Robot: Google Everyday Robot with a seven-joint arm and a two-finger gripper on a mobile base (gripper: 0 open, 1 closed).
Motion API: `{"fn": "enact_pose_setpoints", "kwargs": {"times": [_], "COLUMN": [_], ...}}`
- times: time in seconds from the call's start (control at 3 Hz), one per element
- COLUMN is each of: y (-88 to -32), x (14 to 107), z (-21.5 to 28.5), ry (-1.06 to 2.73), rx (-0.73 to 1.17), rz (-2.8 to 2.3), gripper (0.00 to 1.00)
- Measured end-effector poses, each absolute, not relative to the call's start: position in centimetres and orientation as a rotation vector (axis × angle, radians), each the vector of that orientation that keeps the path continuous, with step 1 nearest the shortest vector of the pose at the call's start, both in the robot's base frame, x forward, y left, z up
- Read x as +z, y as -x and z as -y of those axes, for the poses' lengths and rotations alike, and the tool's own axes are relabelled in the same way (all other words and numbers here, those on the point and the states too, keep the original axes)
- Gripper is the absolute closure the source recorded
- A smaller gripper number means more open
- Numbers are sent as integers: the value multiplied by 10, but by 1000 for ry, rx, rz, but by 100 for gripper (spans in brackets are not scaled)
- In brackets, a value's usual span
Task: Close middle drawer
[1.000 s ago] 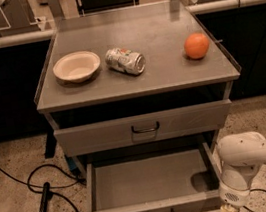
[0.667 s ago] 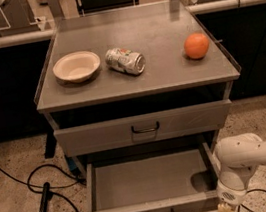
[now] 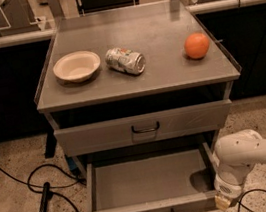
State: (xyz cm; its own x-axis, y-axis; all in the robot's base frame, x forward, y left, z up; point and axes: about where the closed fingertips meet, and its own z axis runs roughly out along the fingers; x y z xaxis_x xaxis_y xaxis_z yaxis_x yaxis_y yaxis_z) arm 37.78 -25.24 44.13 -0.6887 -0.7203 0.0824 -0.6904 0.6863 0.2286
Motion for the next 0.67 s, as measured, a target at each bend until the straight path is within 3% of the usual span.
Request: {"fn": "enact_pose_setpoints", "kwargs": {"times": [0.67], "y": [-384], "x": [414], "z": [241], "ry": [-1132], "rx": [-256], "rz": [2748], "gripper": [100]}}
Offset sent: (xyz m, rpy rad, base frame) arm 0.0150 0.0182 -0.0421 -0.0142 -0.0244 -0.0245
